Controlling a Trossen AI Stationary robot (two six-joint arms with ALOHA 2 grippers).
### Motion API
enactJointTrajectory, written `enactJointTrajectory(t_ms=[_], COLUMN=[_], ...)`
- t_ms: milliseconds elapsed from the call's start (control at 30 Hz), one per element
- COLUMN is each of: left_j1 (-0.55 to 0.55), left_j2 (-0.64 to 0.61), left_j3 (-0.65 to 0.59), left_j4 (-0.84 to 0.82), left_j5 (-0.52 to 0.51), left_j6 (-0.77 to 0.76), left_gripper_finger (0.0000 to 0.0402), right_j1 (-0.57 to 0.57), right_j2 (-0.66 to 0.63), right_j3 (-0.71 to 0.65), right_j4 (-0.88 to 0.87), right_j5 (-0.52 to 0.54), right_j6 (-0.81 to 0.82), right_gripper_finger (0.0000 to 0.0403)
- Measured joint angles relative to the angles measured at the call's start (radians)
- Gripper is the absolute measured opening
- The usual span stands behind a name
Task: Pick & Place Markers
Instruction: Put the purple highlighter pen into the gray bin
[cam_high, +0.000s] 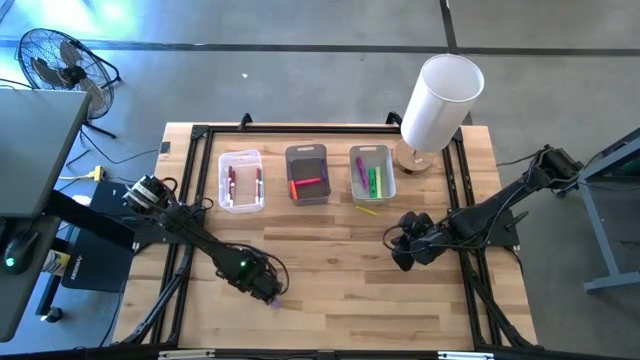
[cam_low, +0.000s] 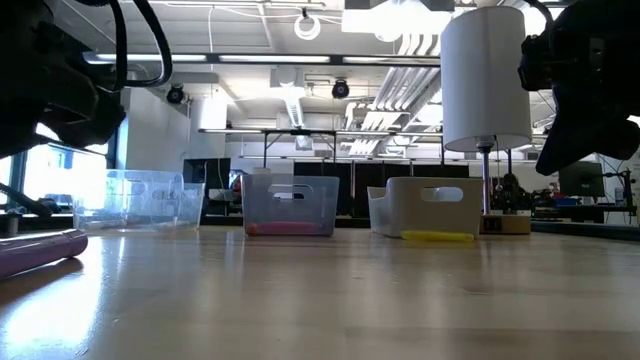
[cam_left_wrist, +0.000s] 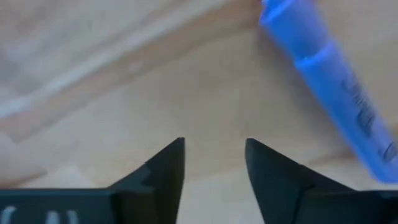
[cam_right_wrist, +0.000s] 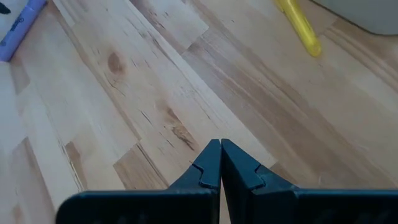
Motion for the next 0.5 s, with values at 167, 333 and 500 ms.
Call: enactJointTrajectory(t_ms=[167,333,500], left_j1=[0.0,-0.031,-0.073], left_j2=[-0.003,-0.04,-0.047], left_j3=[0.0,0.035,0.136], left_j4=[0.013,-0.045,-0.107], left_j5=[-0.073,-0.114,-0.256], left_j6=[0.018,-0.105,-0.269], left_gripper_finger=[0.0204,0.0211,0.0211], right_j1=[0.0,0.0,0.0], right_j2=[0.0,0.0,0.0], right_j3=[0.0,0.0,0.0], right_j4=[0.0,-0.001,-0.003], right_j5=[0.0,0.0,0.0], right_j6=[0.028,0.035,-0.004], right_gripper_finger=[0.0,0.0,0.0])
